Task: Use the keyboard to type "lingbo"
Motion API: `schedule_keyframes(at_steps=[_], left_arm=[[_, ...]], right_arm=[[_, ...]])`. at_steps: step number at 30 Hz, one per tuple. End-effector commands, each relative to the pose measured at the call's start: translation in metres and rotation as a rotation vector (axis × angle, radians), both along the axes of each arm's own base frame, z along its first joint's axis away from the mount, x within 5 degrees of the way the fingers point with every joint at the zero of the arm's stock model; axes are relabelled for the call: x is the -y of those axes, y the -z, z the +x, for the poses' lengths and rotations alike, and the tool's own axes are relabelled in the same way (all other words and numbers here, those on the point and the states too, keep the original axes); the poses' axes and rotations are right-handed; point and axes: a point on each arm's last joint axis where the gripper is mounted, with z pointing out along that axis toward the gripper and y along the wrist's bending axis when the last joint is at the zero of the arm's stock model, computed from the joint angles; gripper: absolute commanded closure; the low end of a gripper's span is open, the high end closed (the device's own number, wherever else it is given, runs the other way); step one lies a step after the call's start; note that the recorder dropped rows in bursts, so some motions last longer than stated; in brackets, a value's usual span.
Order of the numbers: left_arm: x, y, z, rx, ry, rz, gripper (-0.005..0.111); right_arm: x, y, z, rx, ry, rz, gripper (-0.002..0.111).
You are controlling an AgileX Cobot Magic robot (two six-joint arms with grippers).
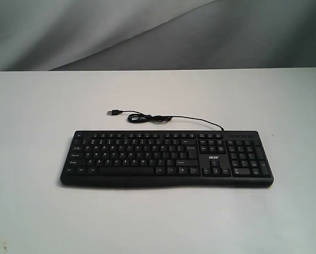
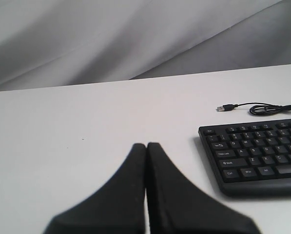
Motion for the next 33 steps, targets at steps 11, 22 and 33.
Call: schedule_keyframes(at_steps=[11, 22, 33], left_arm=[[0.0, 0.001, 0.0, 0.005, -0.002, -0.011, 0.106], [0.0, 0.001, 0.0, 0.005, -0.002, -0.011, 0.106], [0.0, 0.001, 0.0, 0.005, -0.002, -0.011, 0.106]], right_arm=[[0.007, 0.065, -0.053, 0.098, 0.146, -0.094, 0.108], [0.008, 0.098, -0.051, 0.015, 0.14, -0.124, 0.108], [0.012, 0.127, -0.057, -0.017, 0.196, -0.09, 0.108]])
